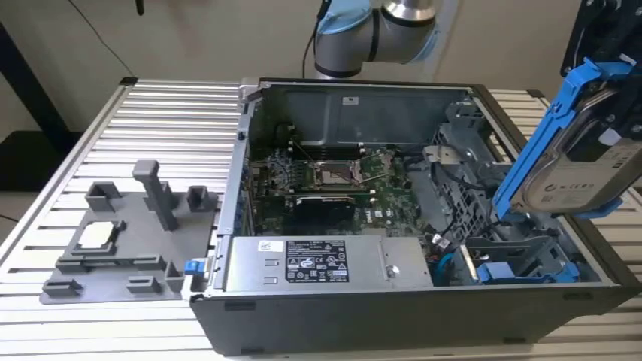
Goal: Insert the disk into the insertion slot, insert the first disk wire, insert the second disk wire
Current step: 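Insert the disk into the insertion slot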
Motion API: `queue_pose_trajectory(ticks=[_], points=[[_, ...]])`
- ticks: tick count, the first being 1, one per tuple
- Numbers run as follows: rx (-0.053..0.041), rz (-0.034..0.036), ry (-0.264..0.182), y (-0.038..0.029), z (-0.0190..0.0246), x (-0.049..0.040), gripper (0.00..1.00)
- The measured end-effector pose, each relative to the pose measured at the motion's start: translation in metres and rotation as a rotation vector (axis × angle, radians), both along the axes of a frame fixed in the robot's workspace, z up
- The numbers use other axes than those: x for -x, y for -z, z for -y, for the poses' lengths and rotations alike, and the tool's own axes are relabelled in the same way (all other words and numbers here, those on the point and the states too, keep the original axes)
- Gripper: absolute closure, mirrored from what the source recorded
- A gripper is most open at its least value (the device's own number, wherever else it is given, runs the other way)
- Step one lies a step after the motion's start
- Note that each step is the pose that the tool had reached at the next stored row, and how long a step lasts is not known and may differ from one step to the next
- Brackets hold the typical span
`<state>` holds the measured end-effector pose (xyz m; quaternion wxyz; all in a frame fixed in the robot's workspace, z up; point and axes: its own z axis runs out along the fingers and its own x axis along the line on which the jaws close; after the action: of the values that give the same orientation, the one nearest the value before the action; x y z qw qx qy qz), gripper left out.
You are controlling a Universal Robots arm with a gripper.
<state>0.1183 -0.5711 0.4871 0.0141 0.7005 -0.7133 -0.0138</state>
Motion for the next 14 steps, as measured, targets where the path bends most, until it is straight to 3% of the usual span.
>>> queue_pose_trajectory(ticks=[5, 10, 12, 14], points=[[0.0008, -0.0018, 0.0, 0.0026, 0.0, -0.0001, 0.67], [0.0023, -0.0103, 0.0, 0.0048, 0.0, -0.0007, 0.67], [0.0046, -0.0169, 0.0, 0.0056, 0.0, -0.0011, 0.67], [0.0053, -0.0179, 0.0, 0.0058, 0.0, -0.0011, 0.67]])
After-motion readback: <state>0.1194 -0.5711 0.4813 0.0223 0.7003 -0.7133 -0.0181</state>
